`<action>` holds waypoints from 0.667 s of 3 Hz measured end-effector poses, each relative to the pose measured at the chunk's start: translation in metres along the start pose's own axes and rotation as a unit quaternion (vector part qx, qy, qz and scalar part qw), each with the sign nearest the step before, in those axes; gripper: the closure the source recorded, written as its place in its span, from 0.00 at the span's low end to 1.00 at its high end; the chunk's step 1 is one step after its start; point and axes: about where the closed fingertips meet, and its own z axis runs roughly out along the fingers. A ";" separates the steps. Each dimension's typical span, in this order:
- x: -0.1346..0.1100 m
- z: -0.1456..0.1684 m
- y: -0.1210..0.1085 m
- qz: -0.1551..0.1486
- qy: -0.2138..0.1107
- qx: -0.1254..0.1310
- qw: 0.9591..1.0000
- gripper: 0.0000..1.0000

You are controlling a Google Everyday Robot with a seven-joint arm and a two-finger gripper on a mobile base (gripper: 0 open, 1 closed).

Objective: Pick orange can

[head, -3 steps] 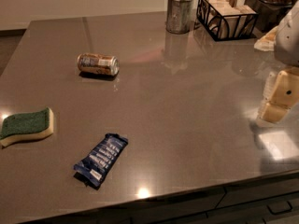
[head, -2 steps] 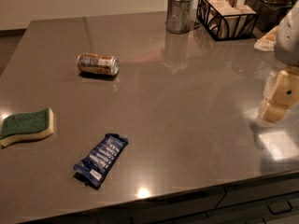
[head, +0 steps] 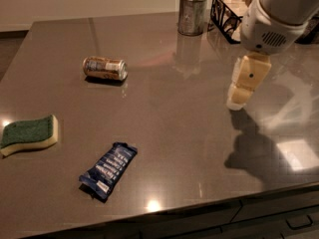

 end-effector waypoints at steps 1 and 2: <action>-0.039 0.031 -0.028 -0.011 -0.009 -0.005 1.000 0.00; -0.087 0.072 -0.056 -0.018 -0.021 -0.018 0.999 0.00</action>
Offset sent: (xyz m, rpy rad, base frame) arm 0.1512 0.1400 -0.0613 0.0656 0.0486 0.0847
